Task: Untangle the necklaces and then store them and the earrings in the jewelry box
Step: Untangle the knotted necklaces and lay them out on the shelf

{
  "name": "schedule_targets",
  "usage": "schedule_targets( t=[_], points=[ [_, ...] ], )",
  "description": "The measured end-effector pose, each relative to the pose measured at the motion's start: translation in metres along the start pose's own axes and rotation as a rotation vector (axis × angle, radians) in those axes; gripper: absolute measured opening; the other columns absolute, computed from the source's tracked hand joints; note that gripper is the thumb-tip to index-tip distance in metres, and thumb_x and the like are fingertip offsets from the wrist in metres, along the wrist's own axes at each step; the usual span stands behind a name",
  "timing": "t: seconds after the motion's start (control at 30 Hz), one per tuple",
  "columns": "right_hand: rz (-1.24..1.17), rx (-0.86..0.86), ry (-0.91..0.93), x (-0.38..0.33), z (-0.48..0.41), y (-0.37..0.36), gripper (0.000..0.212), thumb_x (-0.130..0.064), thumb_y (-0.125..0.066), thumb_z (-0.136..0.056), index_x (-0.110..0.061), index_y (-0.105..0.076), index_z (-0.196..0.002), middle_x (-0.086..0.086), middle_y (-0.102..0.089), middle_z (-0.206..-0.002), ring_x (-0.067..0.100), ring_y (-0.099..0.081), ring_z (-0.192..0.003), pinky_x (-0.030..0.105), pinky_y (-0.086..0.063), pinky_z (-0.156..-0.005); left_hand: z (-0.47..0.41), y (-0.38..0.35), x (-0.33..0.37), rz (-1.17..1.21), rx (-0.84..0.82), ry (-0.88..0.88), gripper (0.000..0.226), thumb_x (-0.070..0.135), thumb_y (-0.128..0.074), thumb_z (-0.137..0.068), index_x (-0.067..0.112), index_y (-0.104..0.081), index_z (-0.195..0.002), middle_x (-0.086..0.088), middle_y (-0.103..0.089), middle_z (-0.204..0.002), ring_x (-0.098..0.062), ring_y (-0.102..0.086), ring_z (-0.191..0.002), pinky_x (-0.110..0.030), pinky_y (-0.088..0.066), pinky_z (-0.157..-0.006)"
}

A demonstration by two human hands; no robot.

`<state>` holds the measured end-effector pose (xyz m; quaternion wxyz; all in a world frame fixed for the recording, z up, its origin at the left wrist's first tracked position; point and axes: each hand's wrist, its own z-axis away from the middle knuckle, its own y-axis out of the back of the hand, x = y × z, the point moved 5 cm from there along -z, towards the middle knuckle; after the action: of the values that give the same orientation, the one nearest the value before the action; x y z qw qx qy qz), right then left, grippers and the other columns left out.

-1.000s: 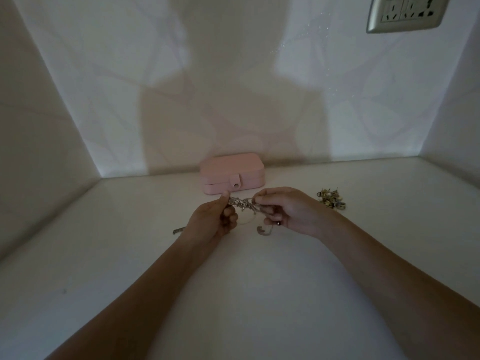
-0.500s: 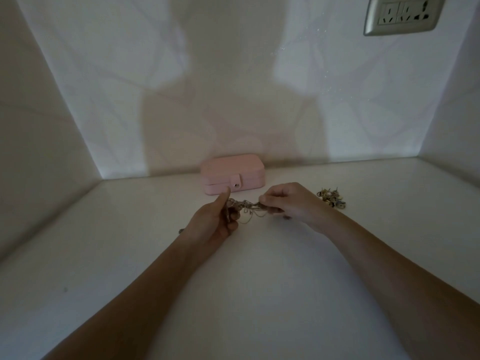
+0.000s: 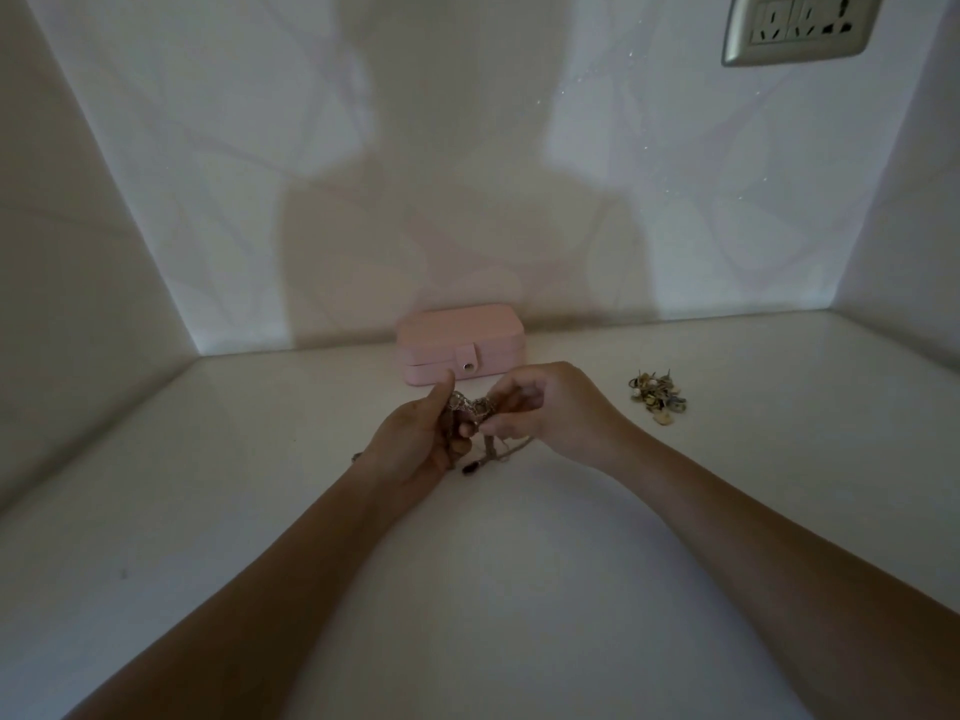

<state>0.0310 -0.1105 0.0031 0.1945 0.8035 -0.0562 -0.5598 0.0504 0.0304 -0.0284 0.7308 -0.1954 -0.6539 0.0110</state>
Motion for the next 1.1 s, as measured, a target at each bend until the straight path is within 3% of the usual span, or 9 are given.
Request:
schedule_targets(
  t=[0.1, 0.27, 0.4, 0.5, 0.63, 0.73, 0.83, 0.97, 1.1],
  points=[
    [0.013, 0.006, 0.028, -0.003, 0.001, 0.0, 0.034, -0.006, -0.08, -0.074, -0.022, -0.068, -0.101, -0.004, -0.068, -0.082, 0.01, -0.064, -0.064, 0.025, -0.05, -0.066, 0.0, 0.0, 0.0, 0.008, -0.003, -0.004, 0.04, 0.04, -0.048, -0.093, 0.003, -0.053, -0.079, -0.004, -0.052, -0.054, -0.008, -0.046, -0.045, -0.016, -0.041, -0.042],
    [0.084, 0.006, 0.089, -0.014, 0.005, -0.001, 0.021, -0.007, -0.077, -0.078, -0.02, -0.072, -0.094, -0.022, -0.068, -0.068, 0.008, -0.065, -0.067, 0.02, -0.049, -0.069, 0.001, 0.0, 0.002, 0.04, -0.006, -0.017, 0.04, 0.04, -0.053, -0.087, 0.0, -0.057, -0.082, -0.005, -0.056, -0.059, -0.007, -0.049, -0.046, -0.016, -0.041, -0.042],
    [-0.017, -0.012, 0.063, -0.018, 0.006, -0.001, 0.013, -0.011, -0.075, -0.082, -0.018, -0.069, -0.091, -0.006, -0.072, -0.086, 0.01, -0.064, -0.071, 0.025, -0.05, -0.067, 0.002, 0.001, 0.002, 0.033, -0.01, -0.015, 0.038, 0.036, -0.048, -0.096, 0.003, -0.057, -0.081, -0.002, -0.055, -0.055, -0.006, -0.048, -0.046, -0.016, -0.041, -0.043],
    [0.097, -0.034, 0.07, -0.017, 0.006, -0.003, 0.01, -0.014, -0.074, -0.083, -0.02, -0.066, -0.082, -0.012, -0.064, -0.084, 0.006, -0.058, -0.067, 0.021, -0.046, -0.064, 0.003, 0.001, 0.001, 0.035, -0.014, -0.012, 0.036, 0.036, -0.048, -0.095, 0.008, -0.052, -0.072, 0.0, -0.054, -0.053, -0.005, -0.047, -0.045, -0.015, -0.04, -0.044],
    [0.088, -0.065, 0.039, -0.013, 0.007, -0.005, 0.019, -0.013, -0.076, -0.08, -0.023, -0.062, -0.087, -0.017, -0.063, -0.081, 0.011, -0.054, -0.063, 0.023, -0.044, -0.063, 0.004, -0.001, 0.001, 0.023, -0.044, 0.013, 0.036, 0.038, -0.047, -0.095, 0.01, -0.052, -0.072, 0.001, -0.054, -0.056, -0.004, -0.043, -0.044, -0.014, -0.035, -0.042],
    [0.123, -0.052, 0.072, -0.015, 0.009, -0.004, 0.021, -0.007, -0.077, -0.078, -0.023, -0.064, -0.081, -0.012, -0.064, -0.068, 0.005, -0.055, -0.06, 0.018, -0.045, -0.061, 0.005, -0.003, 0.0, 0.01, -0.071, 0.032, 0.036, 0.037, -0.048, -0.095, 0.011, -0.05, -0.071, 0.002, -0.051, -0.053, -0.004, -0.04, -0.044, -0.014, -0.033, -0.041],
    [0.25, -0.027, 0.094, -0.014, 0.009, -0.005, 0.016, -0.007, -0.074, -0.079, -0.021, -0.067, -0.082, 0.001, -0.066, -0.072, 0.005, -0.055, -0.061, 0.023, -0.048, -0.062, 0.006, -0.004, 0.001, 0.006, -0.101, 0.036, 0.031, 0.039, -0.054, -0.087, 0.013, -0.048, -0.071, 0.004, -0.041, -0.048, -0.005, -0.032, -0.041, -0.015, -0.029, -0.04],
    [0.301, -0.026, 0.112, -0.014, 0.007, -0.006, 0.01, -0.009, -0.069, -0.079, -0.015, -0.063, -0.083, -0.006, -0.063, -0.085, 0.012, -0.06, -0.076, 0.03, -0.05, -0.07, 0.007, -0.004, 0.001, -0.023, -0.113, 0.039, 0.028, 0.038, -0.053, -0.087, 0.012, -0.054, -0.079, 0.007, -0.029, -0.046, -0.005, -0.025, -0.041, -0.015, -0.024, -0.039],
    [0.185, -0.05, 0.04, -0.011, 0.004, -0.004, 0.007, -0.009, -0.064, -0.085, -0.014, -0.064, -0.081, -0.011, -0.059, -0.076, 0.005, -0.053, -0.071, 0.023, -0.042, -0.069, 0.009, -0.006, 0.002, -0.106, -0.129, 0.031, 0.04, 0.038, -0.059, -0.079, 0.009, -0.065, -0.108, 0.01, -0.02, -0.05, -0.005, -0.018, -0.046, -0.018, -0.014, -0.043]
  ],
)
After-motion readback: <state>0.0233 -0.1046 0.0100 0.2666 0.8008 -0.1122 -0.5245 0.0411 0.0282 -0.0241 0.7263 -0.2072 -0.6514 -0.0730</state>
